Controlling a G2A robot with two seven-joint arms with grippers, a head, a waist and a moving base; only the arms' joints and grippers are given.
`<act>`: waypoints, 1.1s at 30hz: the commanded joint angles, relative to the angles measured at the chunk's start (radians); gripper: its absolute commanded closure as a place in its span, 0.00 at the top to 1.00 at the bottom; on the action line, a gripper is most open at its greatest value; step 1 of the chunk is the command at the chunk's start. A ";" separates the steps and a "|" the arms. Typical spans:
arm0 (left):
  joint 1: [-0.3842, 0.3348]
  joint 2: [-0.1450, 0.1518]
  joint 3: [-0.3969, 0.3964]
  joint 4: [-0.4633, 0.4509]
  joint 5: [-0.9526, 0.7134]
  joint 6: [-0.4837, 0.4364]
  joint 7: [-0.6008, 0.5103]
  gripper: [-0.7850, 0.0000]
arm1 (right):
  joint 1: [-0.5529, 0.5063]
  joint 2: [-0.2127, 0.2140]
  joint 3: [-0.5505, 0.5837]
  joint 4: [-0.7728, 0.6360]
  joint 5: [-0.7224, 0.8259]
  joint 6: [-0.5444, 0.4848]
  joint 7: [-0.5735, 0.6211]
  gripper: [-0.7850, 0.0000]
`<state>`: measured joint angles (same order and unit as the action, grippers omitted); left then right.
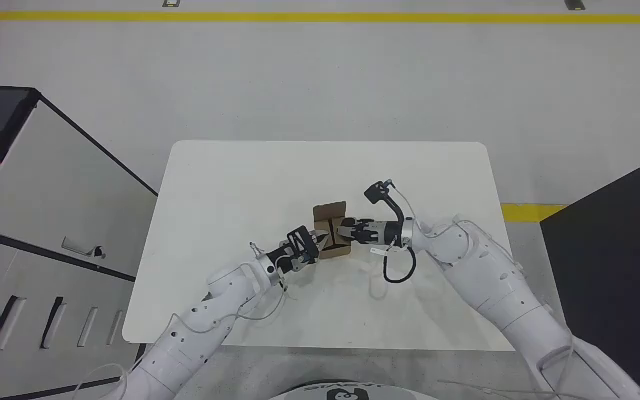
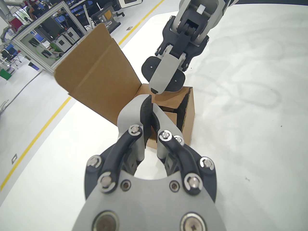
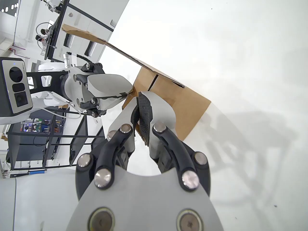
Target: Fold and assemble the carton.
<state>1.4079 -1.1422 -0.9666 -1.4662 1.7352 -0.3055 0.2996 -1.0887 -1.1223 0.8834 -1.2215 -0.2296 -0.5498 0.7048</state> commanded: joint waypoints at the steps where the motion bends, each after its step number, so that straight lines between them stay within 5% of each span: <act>1: -0.002 -0.001 0.000 0.001 -0.002 0.003 0.001 0.00 | -0.001 0.000 0.001 -0.001 0.004 0.001 0.005 0.00; 33: -0.002 -0.006 0.001 0.002 0.003 -0.001 0.011 0.00 | -0.006 -0.004 -0.003 -0.024 -0.009 0.001 0.014 0.00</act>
<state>1.4071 -1.1481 -0.9672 -1.4652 1.7367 -0.3054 0.3134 -1.0960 -1.1257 0.8821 -1.2467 -0.2336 -0.5522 0.7172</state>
